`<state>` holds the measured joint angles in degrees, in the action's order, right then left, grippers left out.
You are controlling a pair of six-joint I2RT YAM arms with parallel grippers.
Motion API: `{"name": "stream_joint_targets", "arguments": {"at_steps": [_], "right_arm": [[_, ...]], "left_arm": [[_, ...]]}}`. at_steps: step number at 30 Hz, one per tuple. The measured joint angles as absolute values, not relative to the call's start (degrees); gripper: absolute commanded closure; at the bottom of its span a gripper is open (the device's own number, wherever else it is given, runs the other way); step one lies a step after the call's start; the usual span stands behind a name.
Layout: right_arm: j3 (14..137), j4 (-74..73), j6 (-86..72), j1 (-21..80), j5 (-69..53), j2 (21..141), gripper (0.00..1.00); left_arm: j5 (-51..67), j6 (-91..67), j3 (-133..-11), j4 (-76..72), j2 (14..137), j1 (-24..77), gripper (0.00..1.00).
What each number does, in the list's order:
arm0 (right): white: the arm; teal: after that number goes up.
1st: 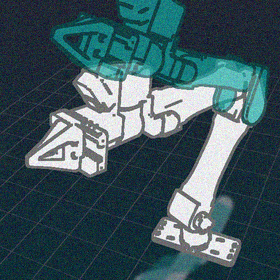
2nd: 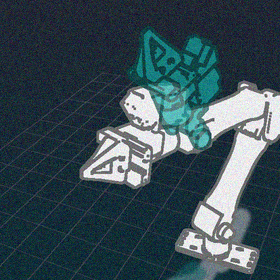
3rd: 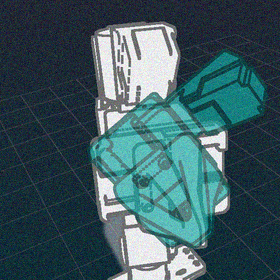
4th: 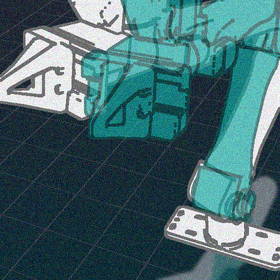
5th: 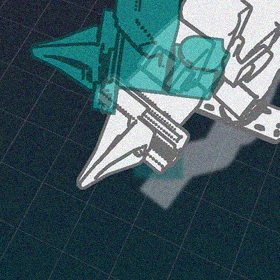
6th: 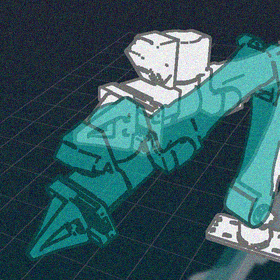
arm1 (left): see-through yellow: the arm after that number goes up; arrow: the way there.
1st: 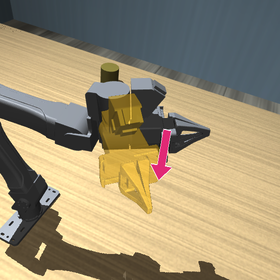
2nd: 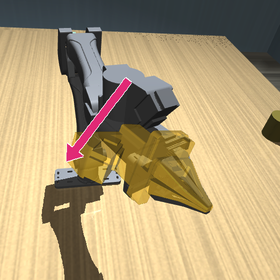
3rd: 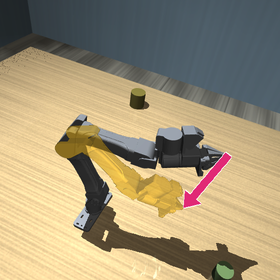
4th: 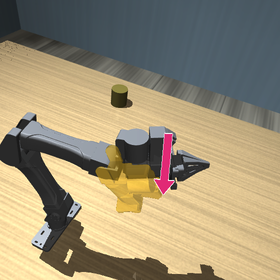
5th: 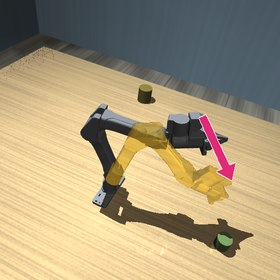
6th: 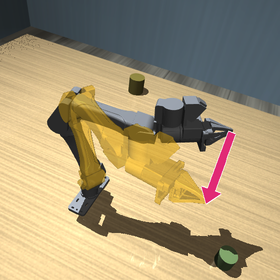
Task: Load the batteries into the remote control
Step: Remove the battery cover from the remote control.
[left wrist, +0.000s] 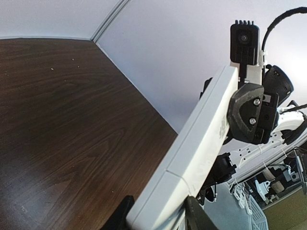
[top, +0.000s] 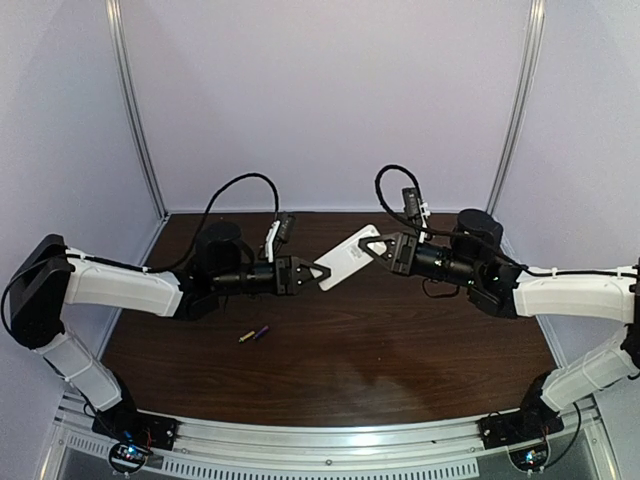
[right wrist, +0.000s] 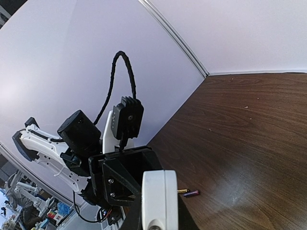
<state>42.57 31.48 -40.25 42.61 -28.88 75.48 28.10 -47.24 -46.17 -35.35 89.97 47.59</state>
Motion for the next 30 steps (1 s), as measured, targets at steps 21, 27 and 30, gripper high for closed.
{"name": "stream_joint_targets", "arguments": {"at_steps": [21, 27, 30], "right_arm": [[38.83, 40.34, -47.75, 40.12, -33.85, 74.89, 1.00], [38.85, 40.05, -47.53, 40.29, -31.42, 74.89, 1.00], [39.13, 38.39, -46.15, 40.99, -29.91, 74.89, 1.00]], "left_arm": [[31.68, -41.71, -45.52, -35.83, 88.16, 48.12, 0.44], [29.50, -44.97, -47.03, -35.24, 90.02, 48.38, 0.43], [28.29, -47.24, -48.29, -35.16, 91.20, 48.38, 0.45]]}}
